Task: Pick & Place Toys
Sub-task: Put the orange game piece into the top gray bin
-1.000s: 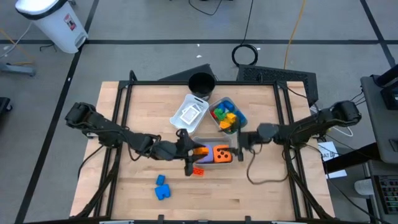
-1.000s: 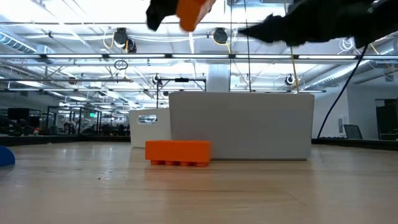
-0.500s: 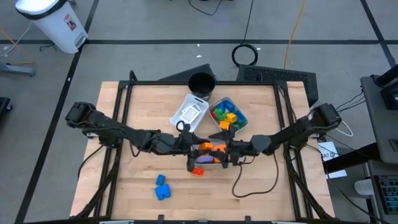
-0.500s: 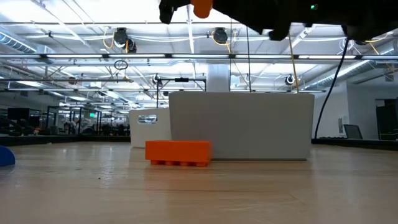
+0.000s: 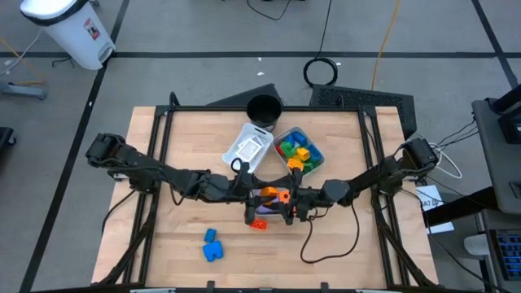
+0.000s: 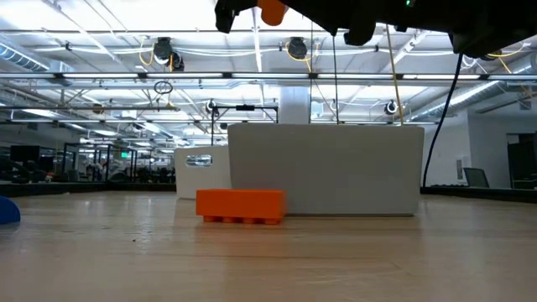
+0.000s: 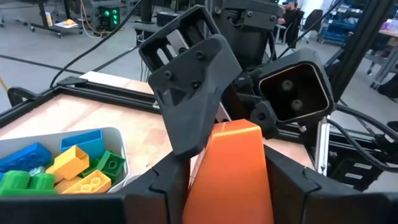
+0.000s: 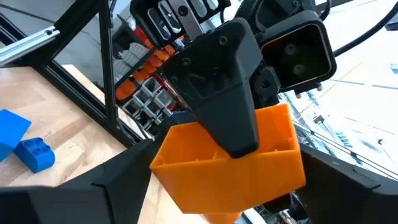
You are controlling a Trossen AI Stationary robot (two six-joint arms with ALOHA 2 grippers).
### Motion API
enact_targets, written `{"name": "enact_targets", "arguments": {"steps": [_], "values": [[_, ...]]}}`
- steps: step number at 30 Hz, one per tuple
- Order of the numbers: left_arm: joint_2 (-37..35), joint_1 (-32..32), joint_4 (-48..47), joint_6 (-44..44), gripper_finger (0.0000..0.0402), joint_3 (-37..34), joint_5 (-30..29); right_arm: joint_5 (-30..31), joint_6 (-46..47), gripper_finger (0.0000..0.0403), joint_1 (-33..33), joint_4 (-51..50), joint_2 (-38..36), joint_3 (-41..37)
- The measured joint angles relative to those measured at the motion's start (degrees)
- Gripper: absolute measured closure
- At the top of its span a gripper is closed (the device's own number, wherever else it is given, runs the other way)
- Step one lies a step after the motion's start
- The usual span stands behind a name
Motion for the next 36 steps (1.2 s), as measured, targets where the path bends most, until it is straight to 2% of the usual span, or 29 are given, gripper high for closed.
{"name": "enact_targets", "arguments": {"steps": [8, 18, 26, 30, 36], "values": [[0.0, 0.0, 0.0, 0.0, 0.0221, 0.0, -0.1, 1.1, 1.9, 0.0156, 0.5, 0.3, -0.1, 0.0], [-0.1, 0.1, -0.2, -0.2, 0.0217, 0.0, -0.1, 6.5, 2.8, 0.0157, 0.5, -1.1, -0.1, 0.1], [-0.3, 0.1, -0.1, -0.4, 0.0216, 0.0, -0.1, 7.0, 4.1, 0.0156, 0.5, -1.3, -0.1, 0.1], [-2.9, 0.1, -0.4, 0.7, 0.0216, 0.0, 0.7, 7.9, 4.0, 0.0157, 0.5, -1.4, -0.2, 0.2], [-7.2, 0.1, -6.8, -1.3, 0.0214, 0.0, 1.5, 11.9, 3.5, 0.0162, 0.6, -1.6, -1.2, 0.0]]}}
